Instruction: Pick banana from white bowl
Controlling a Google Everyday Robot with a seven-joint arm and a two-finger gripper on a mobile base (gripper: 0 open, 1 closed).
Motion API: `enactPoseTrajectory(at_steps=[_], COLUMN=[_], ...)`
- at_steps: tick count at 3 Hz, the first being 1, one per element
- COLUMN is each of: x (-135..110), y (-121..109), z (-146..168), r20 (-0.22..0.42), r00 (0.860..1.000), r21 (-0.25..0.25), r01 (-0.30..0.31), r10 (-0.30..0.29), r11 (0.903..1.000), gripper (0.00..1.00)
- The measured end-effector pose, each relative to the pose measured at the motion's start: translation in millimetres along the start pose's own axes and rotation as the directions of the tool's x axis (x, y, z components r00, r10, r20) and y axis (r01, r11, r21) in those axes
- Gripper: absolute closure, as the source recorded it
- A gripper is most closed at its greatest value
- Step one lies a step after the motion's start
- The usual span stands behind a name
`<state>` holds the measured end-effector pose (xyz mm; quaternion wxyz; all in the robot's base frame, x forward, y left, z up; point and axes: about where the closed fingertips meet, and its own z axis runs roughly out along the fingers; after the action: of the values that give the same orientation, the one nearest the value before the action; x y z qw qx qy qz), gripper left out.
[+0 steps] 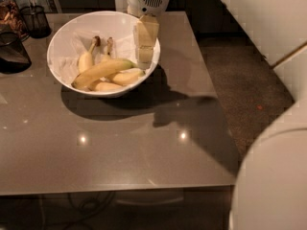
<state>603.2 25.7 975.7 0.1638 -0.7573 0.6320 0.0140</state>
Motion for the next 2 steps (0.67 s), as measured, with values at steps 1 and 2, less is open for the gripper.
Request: enactPoseTrajectory(at_steps=[1,2], x=[-13.3,-24.3], y=[-15.0,-24.1], z=[16.8,32.3], r20=[0.018,0.044], r00=[1.0,0.998], r21=[-0.034,-0.066], r01=[-0.021,-0.041], r10=[0.022,0.044], r11=[0.9992,0.997], gripper=[0.0,0.06])
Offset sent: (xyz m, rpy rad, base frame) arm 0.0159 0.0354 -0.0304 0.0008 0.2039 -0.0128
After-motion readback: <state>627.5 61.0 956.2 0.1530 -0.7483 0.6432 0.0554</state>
